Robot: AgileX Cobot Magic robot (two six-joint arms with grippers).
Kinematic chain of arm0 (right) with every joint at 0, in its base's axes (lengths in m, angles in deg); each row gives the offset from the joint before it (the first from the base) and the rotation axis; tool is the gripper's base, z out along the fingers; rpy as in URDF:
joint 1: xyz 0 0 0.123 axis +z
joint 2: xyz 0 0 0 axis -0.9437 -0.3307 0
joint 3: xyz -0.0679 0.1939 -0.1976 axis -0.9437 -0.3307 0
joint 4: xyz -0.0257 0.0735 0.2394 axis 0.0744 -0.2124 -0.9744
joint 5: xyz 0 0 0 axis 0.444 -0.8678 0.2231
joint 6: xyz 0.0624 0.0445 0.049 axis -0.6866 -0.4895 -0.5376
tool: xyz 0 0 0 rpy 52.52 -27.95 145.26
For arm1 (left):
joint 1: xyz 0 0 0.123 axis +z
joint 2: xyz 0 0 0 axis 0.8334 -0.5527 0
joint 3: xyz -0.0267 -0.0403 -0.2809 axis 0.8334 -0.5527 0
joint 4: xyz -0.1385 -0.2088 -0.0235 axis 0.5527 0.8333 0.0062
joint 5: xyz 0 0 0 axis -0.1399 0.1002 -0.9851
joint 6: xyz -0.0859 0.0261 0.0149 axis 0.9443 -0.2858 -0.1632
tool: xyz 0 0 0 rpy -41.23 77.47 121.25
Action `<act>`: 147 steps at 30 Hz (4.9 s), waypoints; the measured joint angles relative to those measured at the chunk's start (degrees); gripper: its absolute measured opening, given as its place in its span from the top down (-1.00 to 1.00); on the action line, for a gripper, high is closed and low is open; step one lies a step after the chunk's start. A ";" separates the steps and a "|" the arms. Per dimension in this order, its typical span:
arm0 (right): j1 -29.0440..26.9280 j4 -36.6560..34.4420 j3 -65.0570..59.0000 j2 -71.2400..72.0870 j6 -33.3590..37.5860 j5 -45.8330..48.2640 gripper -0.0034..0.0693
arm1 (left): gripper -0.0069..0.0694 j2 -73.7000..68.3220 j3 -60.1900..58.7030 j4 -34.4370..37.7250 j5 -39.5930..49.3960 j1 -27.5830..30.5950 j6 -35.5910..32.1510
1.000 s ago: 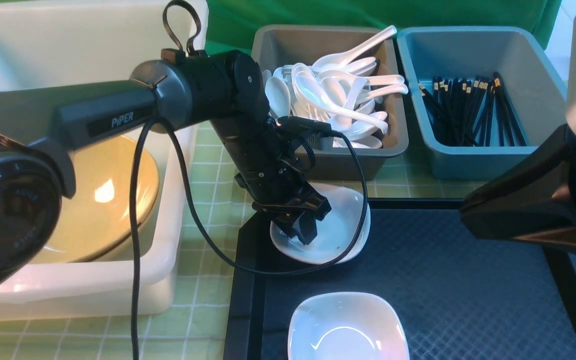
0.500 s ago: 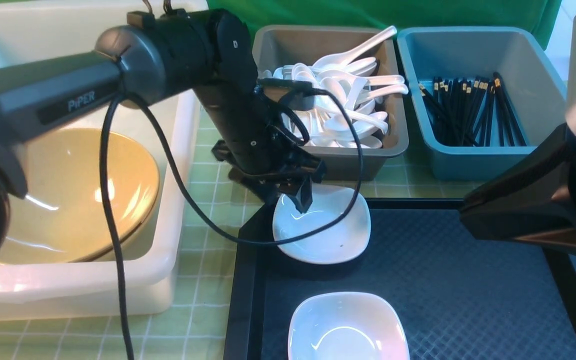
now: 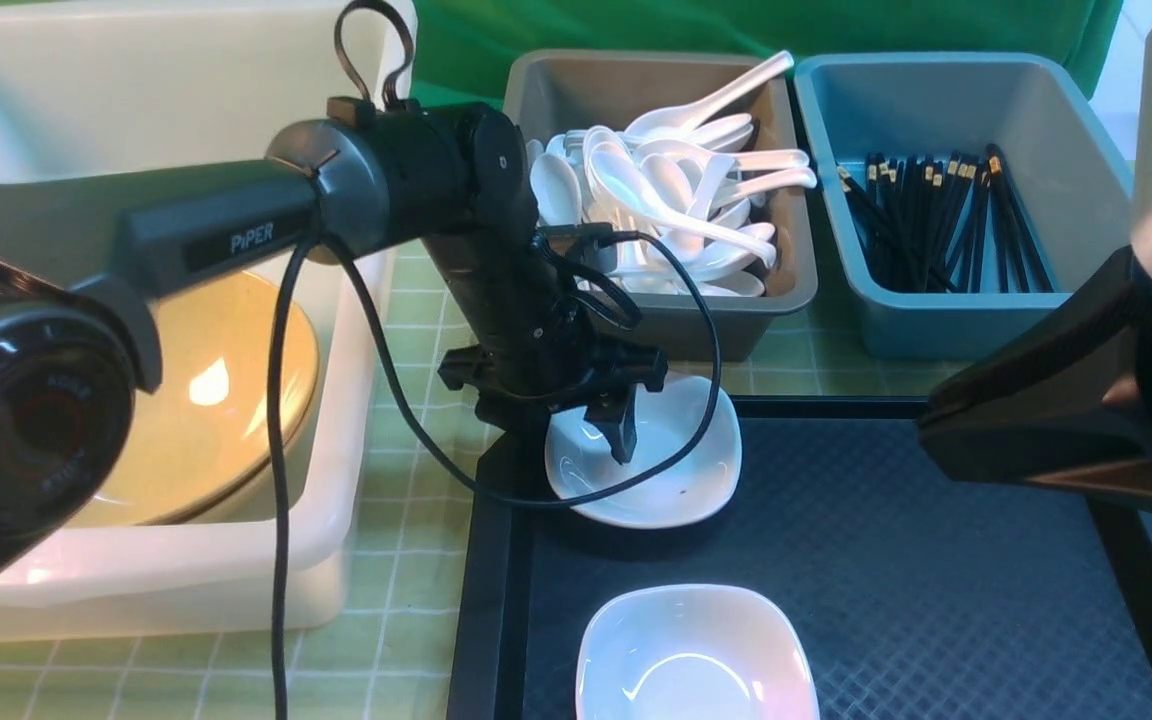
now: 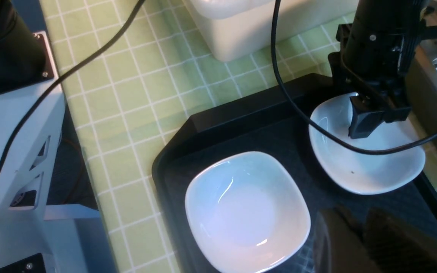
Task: On green table put chopsticks spoon bowls plates into blue grey white boxes.
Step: 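Grasp the small white bowl on the black tray by its rim with the left gripper, then place the white bowl into the white bin with the other dishes with the left gripper, then grasp the small white bowl on the black tray by its rim with the left gripper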
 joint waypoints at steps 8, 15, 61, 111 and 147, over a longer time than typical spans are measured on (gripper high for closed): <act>0.00 0.00 0.00 0.00 0.16 0.00 0.56 | 0.70 0.02 0.17 1.61 0.75 0.00 -5.62; 0.00 0.01 0.00 0.00 0.23 0.05 0.55 | 0.78 4.80 0.43 5.34 5.49 0.00 -12.42; 4.07 -31.12 21.17 -28.09 27.66 -4.27 0.44 | 0.78 33.20 -20.56 2.38 6.09 76.69 -8.32; -3.77 -12.73 18.19 -15.75 11.08 5.69 0.27 | -0.41 42.19 -18.59 6.06 11.65 20.22 -10.27; -5.34 -11.45 8.57 -1.15 8.90 11.17 0.23 | 0.77 4.61 -9.23 7.97 11.05 -5.21 -28.00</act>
